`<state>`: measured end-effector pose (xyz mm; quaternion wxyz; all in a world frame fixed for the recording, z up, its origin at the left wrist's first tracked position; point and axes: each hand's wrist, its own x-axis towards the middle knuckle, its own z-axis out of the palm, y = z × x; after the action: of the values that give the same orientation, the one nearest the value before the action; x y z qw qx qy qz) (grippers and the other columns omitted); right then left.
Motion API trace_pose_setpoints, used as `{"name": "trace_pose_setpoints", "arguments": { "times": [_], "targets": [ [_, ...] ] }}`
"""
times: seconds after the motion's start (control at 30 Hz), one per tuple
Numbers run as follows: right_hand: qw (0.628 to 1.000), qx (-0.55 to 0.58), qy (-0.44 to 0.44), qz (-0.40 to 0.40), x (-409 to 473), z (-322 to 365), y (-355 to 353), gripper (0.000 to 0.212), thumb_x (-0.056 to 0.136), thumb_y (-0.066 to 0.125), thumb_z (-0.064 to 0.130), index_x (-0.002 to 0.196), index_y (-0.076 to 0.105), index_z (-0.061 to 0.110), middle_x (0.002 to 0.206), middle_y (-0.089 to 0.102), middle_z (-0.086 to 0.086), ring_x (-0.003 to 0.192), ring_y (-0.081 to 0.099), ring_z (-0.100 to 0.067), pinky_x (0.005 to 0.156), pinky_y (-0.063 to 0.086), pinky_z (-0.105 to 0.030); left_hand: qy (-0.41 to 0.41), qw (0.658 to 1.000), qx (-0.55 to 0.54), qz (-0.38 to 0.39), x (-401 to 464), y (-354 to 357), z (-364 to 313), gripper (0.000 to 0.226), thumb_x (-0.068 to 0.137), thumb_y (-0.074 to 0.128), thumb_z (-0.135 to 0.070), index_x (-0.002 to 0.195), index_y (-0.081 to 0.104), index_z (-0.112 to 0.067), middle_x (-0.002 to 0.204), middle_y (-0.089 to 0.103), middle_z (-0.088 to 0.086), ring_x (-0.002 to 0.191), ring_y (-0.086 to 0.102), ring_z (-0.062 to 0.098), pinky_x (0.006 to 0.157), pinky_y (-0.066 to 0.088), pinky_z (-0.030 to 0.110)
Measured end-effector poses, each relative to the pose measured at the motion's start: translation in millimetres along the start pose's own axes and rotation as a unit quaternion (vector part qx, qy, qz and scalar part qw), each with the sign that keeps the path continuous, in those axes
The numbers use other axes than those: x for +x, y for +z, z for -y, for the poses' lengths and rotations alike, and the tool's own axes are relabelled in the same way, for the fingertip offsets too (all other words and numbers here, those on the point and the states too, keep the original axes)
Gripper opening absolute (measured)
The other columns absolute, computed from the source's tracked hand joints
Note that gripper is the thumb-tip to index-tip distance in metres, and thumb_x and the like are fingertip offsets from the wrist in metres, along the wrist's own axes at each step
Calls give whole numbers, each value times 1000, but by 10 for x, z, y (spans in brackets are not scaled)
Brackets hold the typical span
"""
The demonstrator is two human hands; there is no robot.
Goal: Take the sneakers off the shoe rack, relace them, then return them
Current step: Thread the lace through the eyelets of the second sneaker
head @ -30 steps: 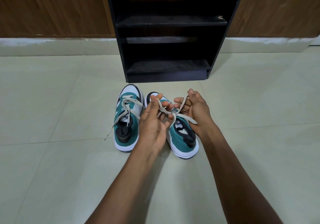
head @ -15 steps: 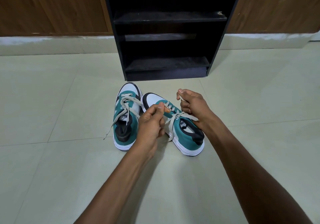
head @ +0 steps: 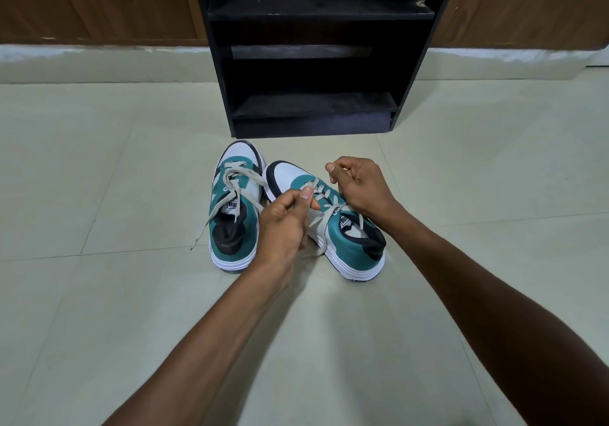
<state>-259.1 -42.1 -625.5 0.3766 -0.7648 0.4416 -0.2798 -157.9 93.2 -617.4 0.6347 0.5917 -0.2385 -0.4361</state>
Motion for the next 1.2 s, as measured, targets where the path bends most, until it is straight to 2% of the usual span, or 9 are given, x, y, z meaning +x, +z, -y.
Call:
{"name": "trace_pose_setpoints", "arguments": {
  "times": [0.1, 0.33, 0.57, 0.73, 0.83, 0.93, 1.0, 1.1, 1.2],
  "targets": [
    [999, -30, -28, -2, 5, -10, 15, 31, 101, 59, 25, 72, 62, 16, 46, 52, 14, 45, 50, 4, 47, 32, -12, 8, 1000, 9, -5, -1, 8, 19, 31, 101, 57, -25, 72, 60, -14, 39, 42, -12, 35, 32, -1, 44, 25, 19],
    [994, -80, -76, 4, -14, -18, 14, 26, 100, 60, 21, 74, 61, 18, 52, 45, 17, 51, 51, 7, 48, 29, -10, 4, 1000, 3, -11, 14, -9, 71, 34, 99, 60, -29, 67, 61, -18, 40, 32, -10, 38, 21, 6, 47, 17, 22],
    [992, -96, -78, 11, -14, -67, 29, 26, 100, 60, 21, 82, 72, 6, 52, 46, 17, 50, 50, 2, 50, 30, -9, -5, 1000, -2, -20, 25, -22, 117, 37, 99, 61, -29, 63, 64, -20, 41, 32, -10, 38, 19, 8, 50, 15, 24],
    [996, -69, -55, -1, -66, -26, -3, 28, 101, 58, 24, 76, 64, 16, 58, 57, 12, 53, 52, 1, 52, 35, -16, -34, 999, 12, -6, 4, -20, 43, 32, 101, 58, -31, 74, 63, -14, 45, 33, -8, 41, 23, 9, 46, 18, 22],
    [1000, 13, -17, 18, -166, -17, -82, 19, 100, 60, 25, 83, 66, 19, 53, 57, 14, 50, 52, 1, 55, 40, -19, -30, 998, 31, 47, -35, -124, -44, 26, 101, 57, -27, 83, 66, -11, 53, 44, -2, 47, 37, 11, 46, 31, 23],
    [996, 2, -61, 64, -306, 6, -304, 3, 92, 70, 20, 95, 69, 20, 75, 61, 10, 66, 54, -7, 65, 43, -21, 64, 986, 146, 55, -60, -290, -148, 7, 95, 66, -19, 92, 71, -17, 79, 67, 0, 66, 57, 2, 65, 46, 22],
    [985, -70, -112, 110, -422, 10, -471, 11, 84, 80, 26, 87, 71, 23, 97, 64, 6, 87, 59, -9, 77, 44, -20, 170, 947, 270, 27, -83, -427, -218, 7, 91, 69, -17, 94, 70, -23, 93, 70, -5, 82, 58, 2, 75, 47, 19],
    [956, -189, -90, 205, -606, 53, -566, 33, 66, 84, 57, 80, 70, 30, 123, 52, 15, 117, 46, -8, 89, 46, -26, 279, 825, 491, -22, -117, -646, -314, 12, 85, 71, -22, 97, 67, -26, 104, 63, -7, 103, 44, 17, 86, 39, 23],
    [922, -291, -35, 251, -644, 104, -547, 50, 54, 81, 66, 87, 67, 31, 132, 36, 19, 117, 40, -7, 87, 49, -32, 218, 717, 659, -64, -106, -822, -306, 35, 77, 76, -37, 103, 66, -16, 109, 58, 11, 100, 46, 38, 85, 44, 42]
  ]
}}
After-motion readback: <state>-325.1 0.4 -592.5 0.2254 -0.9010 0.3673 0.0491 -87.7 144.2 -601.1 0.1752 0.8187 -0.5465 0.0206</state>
